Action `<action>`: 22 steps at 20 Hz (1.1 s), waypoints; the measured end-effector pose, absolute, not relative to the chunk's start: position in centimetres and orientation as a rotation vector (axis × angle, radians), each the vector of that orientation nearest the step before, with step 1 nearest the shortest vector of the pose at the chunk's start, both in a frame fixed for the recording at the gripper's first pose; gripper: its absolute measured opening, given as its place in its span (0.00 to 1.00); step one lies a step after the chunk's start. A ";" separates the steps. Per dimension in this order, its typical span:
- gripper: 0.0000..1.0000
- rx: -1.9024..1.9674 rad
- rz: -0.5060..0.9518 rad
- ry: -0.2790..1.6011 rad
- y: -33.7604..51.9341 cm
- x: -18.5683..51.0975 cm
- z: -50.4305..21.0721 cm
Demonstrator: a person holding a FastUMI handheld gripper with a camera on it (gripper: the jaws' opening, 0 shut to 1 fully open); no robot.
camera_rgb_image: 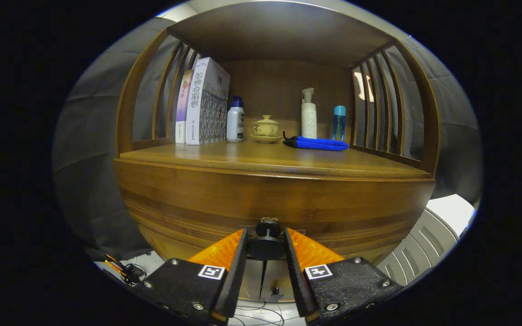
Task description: Pull open the drawer, take out the items inside it, and place them on the countertop above the cabinet.
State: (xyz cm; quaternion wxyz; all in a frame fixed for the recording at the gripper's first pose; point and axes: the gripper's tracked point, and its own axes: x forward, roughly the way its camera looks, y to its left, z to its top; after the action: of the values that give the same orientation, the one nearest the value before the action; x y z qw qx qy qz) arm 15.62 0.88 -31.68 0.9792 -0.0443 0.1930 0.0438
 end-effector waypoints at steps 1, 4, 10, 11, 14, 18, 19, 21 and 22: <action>0.49 -0.090 0.079 0.380 0.9 15.6 -31.7; 0.44 -0.138 0.050 0.363 0.8 15.5 -31.9; 0.35 -0.101 0.036 0.388 0.9 14.0 -32.1; 0.35 -0.100 0.033 0.388 0.8 13.4 -32.0; 0.35 -0.101 0.027 0.383 0.6 10.8 -31.6; 0.35 -0.081 0.035 0.380 0.6 7.3 -31.2; 0.34 -0.079 0.035 0.384 0.5 6.5 -31.1; 0.34 -0.082 0.037 0.393 0.5 4.8 -30.9; 0.34 -0.084 0.038 0.397 0.4 3.9 -30.9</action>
State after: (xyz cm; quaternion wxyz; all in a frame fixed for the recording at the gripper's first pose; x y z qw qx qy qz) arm 3.85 0.41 -30.94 0.9793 -0.0416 0.1974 0.0189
